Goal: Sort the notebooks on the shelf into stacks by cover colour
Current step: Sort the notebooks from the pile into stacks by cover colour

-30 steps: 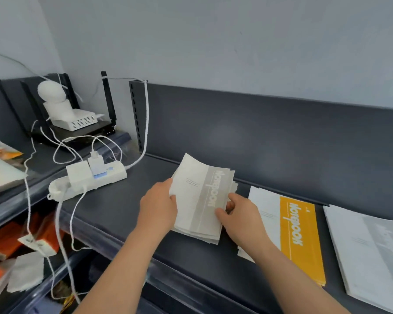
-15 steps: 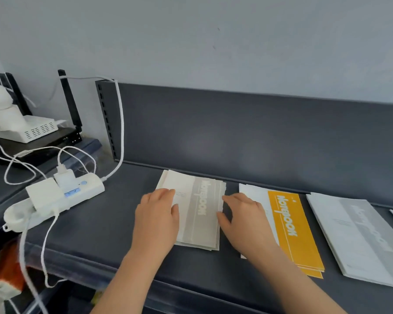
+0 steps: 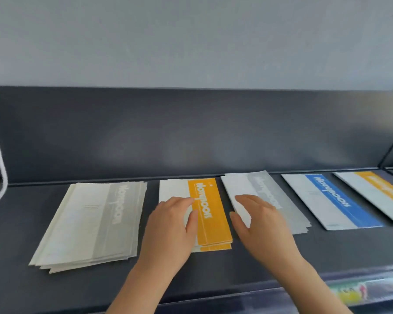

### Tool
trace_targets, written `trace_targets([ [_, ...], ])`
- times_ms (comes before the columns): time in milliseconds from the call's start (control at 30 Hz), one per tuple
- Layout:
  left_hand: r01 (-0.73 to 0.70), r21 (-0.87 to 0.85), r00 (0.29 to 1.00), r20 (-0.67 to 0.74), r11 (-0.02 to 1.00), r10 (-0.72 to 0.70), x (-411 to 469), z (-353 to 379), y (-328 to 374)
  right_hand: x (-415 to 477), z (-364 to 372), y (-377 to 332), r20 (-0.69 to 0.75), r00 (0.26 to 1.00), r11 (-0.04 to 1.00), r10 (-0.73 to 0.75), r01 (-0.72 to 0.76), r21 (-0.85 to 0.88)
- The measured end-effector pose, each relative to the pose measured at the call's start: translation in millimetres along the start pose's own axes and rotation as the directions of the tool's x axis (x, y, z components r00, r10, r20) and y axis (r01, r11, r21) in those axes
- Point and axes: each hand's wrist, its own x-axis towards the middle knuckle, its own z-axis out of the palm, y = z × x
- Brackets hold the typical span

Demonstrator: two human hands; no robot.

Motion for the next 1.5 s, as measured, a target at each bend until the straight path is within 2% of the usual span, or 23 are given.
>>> trace_targets([
  [133, -0.074, -0.033, 0.997, 0.026, 0.997, 0.075, 5.2, 31.3, 42.4, -16.0, -29.0, 49.0, -0.012, 0.997, 0.997, 0.073, -0.073, -0.023],
  [500, -0.169, -0.109, 0.978, 0.107, 0.979, 0.181, -2.2, 129.2, 202.8, -61.4, -127.4, 209.0, -0.08, 0.977, 0.977, 0.199, -0.204, -0.057],
  [900, -0.279, -0.256, 0.933, 0.156, 0.925, 0.325, -4.1, 250.2, 369.1, -113.2, -217.9, 388.9, -0.16, 0.915, 0.918, 0.37, -0.387, -0.088],
  [1500, -0.429, -0.265, 0.853, 0.197, 0.864, 0.484, 98.5, 391.9, 548.8, -54.4, -297.1, 592.6, -0.279, 0.836, 0.852, 0.473, -0.514, -0.095],
])
